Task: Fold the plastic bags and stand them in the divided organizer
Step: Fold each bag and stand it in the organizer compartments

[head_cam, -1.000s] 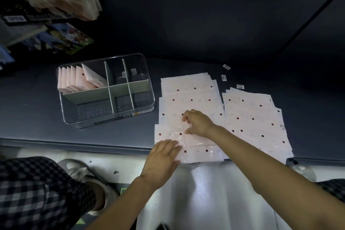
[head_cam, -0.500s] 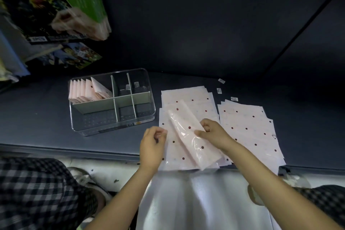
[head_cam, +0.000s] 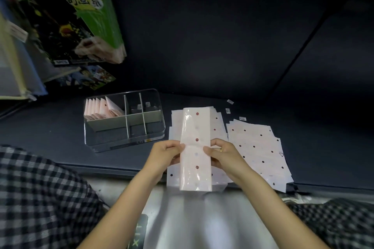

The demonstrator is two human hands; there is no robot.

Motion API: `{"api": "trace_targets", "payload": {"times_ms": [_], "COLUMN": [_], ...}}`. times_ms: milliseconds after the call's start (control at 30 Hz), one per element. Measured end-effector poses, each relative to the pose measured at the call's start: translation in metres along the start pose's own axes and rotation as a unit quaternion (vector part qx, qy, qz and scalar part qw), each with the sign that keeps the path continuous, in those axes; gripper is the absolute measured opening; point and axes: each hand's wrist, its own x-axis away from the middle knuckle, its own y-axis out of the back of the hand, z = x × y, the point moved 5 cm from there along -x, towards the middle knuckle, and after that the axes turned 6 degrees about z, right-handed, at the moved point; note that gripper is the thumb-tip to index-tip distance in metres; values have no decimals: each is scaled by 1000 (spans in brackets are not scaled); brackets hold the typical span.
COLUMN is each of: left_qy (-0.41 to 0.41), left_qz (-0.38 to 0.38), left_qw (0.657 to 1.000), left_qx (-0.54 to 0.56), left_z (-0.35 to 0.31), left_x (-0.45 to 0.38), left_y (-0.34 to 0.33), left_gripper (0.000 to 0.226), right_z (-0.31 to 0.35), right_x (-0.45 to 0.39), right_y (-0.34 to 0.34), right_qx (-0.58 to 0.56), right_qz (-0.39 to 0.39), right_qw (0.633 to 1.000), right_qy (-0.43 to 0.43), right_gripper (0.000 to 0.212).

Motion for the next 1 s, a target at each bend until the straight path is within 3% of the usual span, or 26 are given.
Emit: {"api": "trace_targets", "payload": {"times_ms": [133, 267, 500, 667, 867, 1000], "left_qy": [-16, -20, -31, -7, 23, -15], "left_qz": [57, 64, 75, 38, -4, -40], "left_qw": [998, 997, 996, 995, 1000, 998], "left_qx": [16, 41, 22, 88, 13, -35], "left_z": [-8, -11, -12, -5, 8, 9], "left_x": [9, 13, 18, 19, 18, 17], "left_y": [0, 0, 3, 0, -6, 1], "left_gripper": [14, 13, 22, 21, 26, 15], "right_z": [6, 9, 9, 9, 6, 4], "right_x": [12, 19, 23, 23, 21, 20], "right_y": [3, 2, -5, -9, -9, -10], "right_qx": [-29, -84, -33, -2, 68, 102], "right_qz": [26, 48, 39, 21, -7, 0], "right_qw": [999, 995, 998, 998, 993, 992], "right_qy": [0, 20, 28, 60, 93, 80], "right_gripper": [8, 10, 26, 30, 35, 38]}}
